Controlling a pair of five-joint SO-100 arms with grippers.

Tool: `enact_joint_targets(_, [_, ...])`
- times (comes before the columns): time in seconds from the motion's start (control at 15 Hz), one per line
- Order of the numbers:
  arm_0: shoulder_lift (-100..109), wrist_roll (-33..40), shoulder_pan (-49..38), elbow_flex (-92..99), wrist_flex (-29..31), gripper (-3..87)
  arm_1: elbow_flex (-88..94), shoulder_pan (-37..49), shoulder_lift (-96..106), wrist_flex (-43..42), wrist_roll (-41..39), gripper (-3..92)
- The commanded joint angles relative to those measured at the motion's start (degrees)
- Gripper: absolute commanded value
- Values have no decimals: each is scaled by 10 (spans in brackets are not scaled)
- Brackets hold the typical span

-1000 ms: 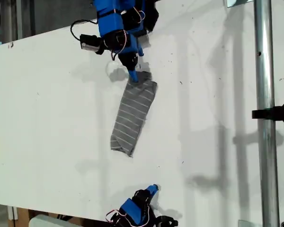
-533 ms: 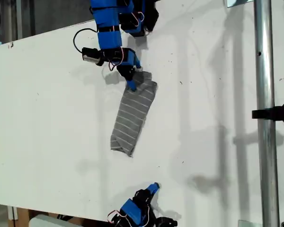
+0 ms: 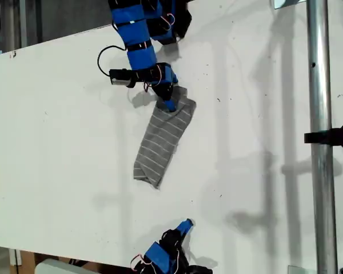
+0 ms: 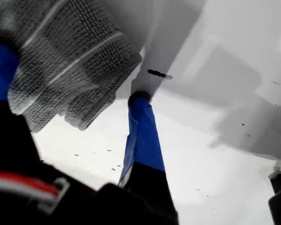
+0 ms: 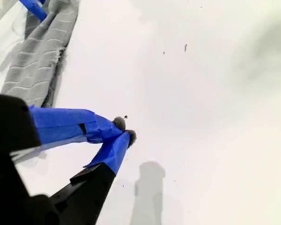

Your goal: Grasp corners of a towel and fold twice.

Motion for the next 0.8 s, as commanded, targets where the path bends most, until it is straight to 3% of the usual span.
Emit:
enact_joint_targets(0.0, [4,4,-4,-7,4,-27,-32,23,-5,-31,-9,421])
enact_joint_targets(0.2, [4,3,5,-7,5,-27,-33,87,-10,-102,-48,368])
enact_joint_targets(0.27, [4,4,4,-8,6,-27,-33,101,-11,-137,-54,294])
enact_joint_targets(0.33, [4,8,3,-8,7,-27,-35,109,-19,-171,-47,85])
enact_joint_targets(0.4, [4,10,3,-9,7,-27,-37,110,-25,-201,-42,4])
enact_joint_targets(0.47, [4,10,4,-10,8,-27,-37,112,-25,-212,-42,-2])
enact_joint_targets(0.6, [4,15,4,-10,8,-27,-24,123,42,-122,-46,-2])
enact_joint_targets(0.73, [5,26,-2,-10,9,-27,24,123,261,33,-38,-2])
